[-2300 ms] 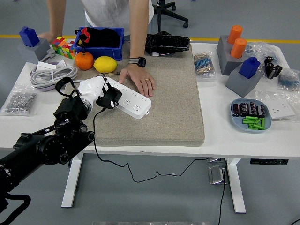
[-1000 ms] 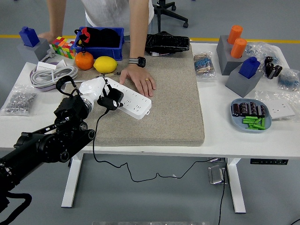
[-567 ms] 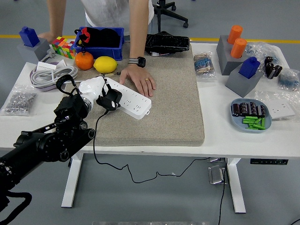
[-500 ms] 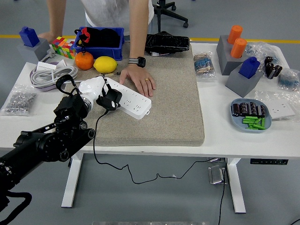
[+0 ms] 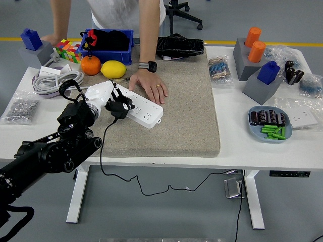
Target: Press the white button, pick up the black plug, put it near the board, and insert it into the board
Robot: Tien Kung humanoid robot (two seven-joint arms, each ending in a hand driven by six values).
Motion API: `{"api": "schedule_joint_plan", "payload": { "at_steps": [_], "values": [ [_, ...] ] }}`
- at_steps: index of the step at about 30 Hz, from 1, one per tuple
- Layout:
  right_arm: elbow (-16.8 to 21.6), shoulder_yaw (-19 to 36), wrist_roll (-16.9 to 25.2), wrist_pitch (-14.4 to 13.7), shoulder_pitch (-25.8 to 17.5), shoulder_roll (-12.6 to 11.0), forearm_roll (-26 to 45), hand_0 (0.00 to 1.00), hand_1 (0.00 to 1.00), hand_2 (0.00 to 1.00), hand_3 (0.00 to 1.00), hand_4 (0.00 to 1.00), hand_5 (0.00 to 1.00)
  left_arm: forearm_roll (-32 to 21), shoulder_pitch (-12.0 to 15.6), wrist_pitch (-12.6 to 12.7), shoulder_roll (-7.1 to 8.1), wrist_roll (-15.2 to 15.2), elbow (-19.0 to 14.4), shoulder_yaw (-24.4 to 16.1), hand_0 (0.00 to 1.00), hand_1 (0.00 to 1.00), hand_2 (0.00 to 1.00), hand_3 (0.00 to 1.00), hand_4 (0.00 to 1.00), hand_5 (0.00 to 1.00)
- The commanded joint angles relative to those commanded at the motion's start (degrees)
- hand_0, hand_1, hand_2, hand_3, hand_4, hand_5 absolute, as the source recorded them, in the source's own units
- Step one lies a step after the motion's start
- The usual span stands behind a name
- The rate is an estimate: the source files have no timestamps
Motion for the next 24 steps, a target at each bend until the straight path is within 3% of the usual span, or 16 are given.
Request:
{"api": "schedule_joint_plan", "payload": {
  "at_steps": [2,3,8,9,14,15,20,21,24],
  "values": [
    [0.02,-0.13,0.0,0.02,0.02,-0.03,0.06,0.665,0.583,0.575,0.564,0.614,0.277,-0.06,0.0,0.03,0.01,0.03,-0.01,-0.01,0.565,0.566,0.557,0.66,0.998,0.72],
    [0.03,-0.16,0.0,0.03,0.01,-0.04,0.08,0.666,0.583,0.575,0.564,0.615,0.277,-0.11,0.01,-0.02,0.02,0.04,-0.02,-0.02,0.645,0.655,0.655,0.73,0.998,0.803],
    [0.04,-0.12,-0.01,0.04,-0.04,-0.03,0.04,0.666,0.583,0.575,0.564,0.615,0.277,-0.58,0.02,-0.33,0.07,0.27,-0.09,-0.15,0.645,0.655,0.655,0.73,0.998,0.803],
    [0.04,-0.12,-0.01,0.04,-0.06,-0.02,0.04,0.666,0.583,0.575,0.564,0.615,0.276,-0.72,0.04,-0.39,0.08,0.31,-0.14,-0.17,0.741,0.765,0.749,0.784,0.998,0.811],
    [0.07,-0.21,0.0,0.03,-0.12,0.0,0.07,0.666,0.583,0.575,0.564,0.615,0.276,-1.07,0.32,-0.59,0.21,0.34,-0.54,-0.56,0.741,0.765,0.749,0.784,0.998,0.811],
    [0.07,-0.24,0.0,0.03,-0.09,0.0,0.06,0.666,0.583,0.575,0.564,0.614,0.276,-1.13,0.38,-0.64,0.26,0.29,-0.66,-0.76,0.894,0.93,0.938,0.928,0.998,0.824],
    [0.1,-0.08,0.02,0.02,-0.07,0.02,0.04,0.666,0.583,0.575,0.564,0.614,0.276,-1.39,1.05,-0.53,1.0,-0.66,-2.47,-2.13,0.894,0.93,0.938,0.928,0.998,0.824],
    [0.11,-0.03,0.02,0.01,-0.09,0.01,0.05,0.666,0.582,0.575,0.564,0.615,0.275,-1.36,1.32,-0.61,1.27,-1.11,-3.04,-2.53,0.955,0.994,0.998,0.998,0.998,0.741],
    [0.11,0.09,0.03,0.01,-0.18,0.0,0.02,0.666,0.582,0.575,0.564,0.615,0.275,-2.91,2.26,-0.98,2.33,-3.11,-4.99,-3.59,0.955,0.994,0.998,0.998,0.998,0.741]
  ]
}}
